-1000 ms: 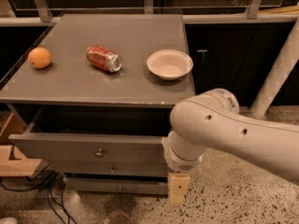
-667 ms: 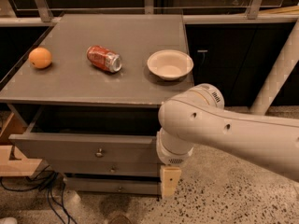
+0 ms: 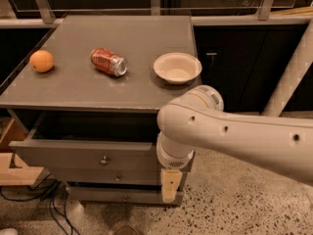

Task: Open top drawer

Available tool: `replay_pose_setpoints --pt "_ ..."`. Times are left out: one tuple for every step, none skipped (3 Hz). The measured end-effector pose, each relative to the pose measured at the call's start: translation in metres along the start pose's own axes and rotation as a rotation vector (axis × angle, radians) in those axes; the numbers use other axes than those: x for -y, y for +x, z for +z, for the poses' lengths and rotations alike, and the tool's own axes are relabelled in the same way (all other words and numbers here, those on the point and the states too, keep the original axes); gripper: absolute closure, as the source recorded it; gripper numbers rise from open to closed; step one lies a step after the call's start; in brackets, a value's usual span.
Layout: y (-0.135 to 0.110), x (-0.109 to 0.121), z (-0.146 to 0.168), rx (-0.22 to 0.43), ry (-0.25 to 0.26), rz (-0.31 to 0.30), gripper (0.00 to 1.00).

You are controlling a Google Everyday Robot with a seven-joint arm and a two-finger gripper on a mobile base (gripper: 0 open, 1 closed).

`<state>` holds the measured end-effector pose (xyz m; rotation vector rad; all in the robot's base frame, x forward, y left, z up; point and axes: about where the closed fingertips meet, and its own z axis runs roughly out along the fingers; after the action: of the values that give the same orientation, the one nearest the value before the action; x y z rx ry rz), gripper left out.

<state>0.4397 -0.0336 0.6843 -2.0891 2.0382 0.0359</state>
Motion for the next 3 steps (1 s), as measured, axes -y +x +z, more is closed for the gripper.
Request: replay_pose_setpoints --pt "-0.007 0.018 0.014 0.001 -0.003 -0.021 0.00" --pt "-0.012 0.037 0.033 0.000 -0.019 -0.034 0.00" --pt "-0.007 0.037 0.055 -0.009 -0.058 -0.026 0.00"
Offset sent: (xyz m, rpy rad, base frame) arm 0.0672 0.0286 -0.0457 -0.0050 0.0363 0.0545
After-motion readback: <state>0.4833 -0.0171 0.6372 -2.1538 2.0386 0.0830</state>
